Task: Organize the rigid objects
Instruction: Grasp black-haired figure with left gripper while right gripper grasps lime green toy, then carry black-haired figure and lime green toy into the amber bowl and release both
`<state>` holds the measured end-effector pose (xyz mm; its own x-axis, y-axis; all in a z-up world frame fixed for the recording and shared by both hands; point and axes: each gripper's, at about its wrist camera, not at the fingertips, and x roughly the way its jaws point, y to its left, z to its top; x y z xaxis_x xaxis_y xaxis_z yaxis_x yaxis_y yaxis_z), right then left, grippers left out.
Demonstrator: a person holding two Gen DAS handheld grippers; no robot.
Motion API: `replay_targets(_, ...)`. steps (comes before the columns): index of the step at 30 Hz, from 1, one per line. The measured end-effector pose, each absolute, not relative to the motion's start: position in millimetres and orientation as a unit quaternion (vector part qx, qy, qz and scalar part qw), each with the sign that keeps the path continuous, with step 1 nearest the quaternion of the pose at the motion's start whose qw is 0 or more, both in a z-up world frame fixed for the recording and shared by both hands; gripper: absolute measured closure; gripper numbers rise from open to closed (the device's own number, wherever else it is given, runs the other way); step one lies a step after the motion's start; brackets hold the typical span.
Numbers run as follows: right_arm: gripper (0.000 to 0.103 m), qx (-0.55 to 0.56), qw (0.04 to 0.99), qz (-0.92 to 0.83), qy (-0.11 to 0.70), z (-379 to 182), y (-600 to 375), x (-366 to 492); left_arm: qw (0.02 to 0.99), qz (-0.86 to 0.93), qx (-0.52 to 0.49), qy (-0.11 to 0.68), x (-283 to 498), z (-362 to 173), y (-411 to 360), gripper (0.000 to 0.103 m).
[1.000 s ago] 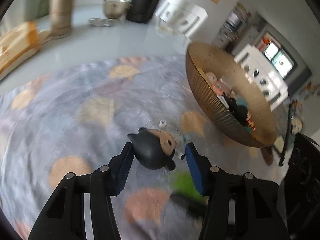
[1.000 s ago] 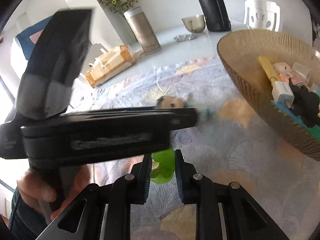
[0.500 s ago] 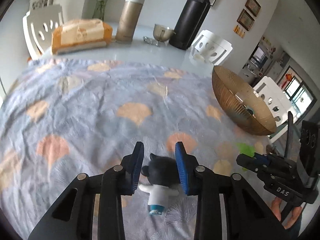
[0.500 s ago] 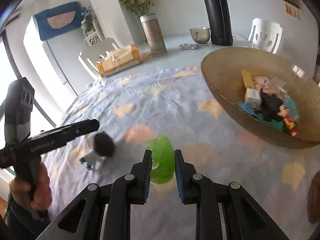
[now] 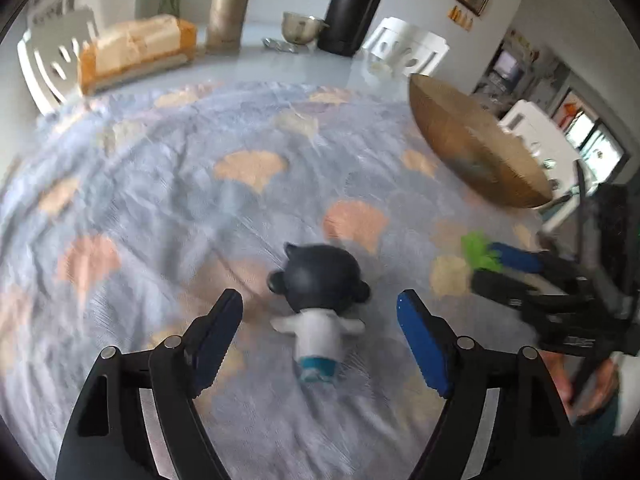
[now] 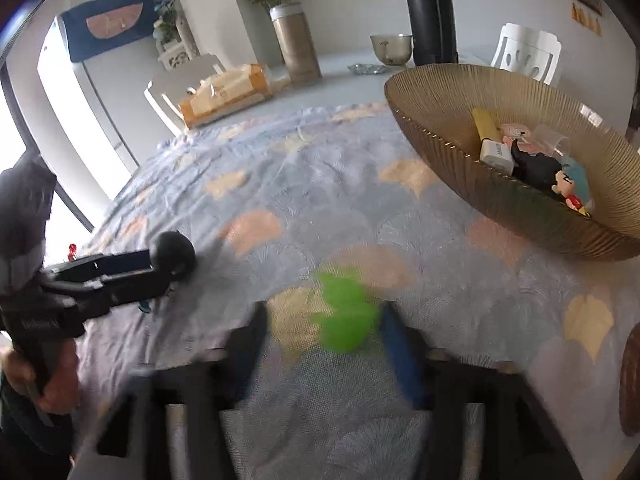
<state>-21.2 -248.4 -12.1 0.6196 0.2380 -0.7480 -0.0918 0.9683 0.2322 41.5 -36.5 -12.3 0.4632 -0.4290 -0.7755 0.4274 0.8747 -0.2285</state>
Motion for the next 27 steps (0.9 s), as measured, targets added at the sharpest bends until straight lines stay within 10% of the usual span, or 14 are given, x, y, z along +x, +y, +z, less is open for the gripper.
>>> replay_targets(4, 0.028, 0.103, 0.894, 0.082, 0.429, -15, -254, -19, 0.858, -0.252, -0.007, 0.447, 44, -16, -37, 0.064)
replay_targets(8, 0.029, 0.081, 0.894, 0.064, 0.437, -17, -247, -17, 0.866, -0.244, -0.006, 0.436, 42, -13, -35, 0.065)
replay_targets(12, 0.069, 0.033, 0.900, 0.041, 0.433, -17, -233, -18, 0.883, -0.255, -0.025, 0.393, 29, -1, -23, 0.064)
replay_targets(27, 0.070, -0.005, 0.958, 0.000, 0.286, 74, -239, -55, 0.897, -0.301, -0.018, 0.323, 22, 90, -71, 0.065)
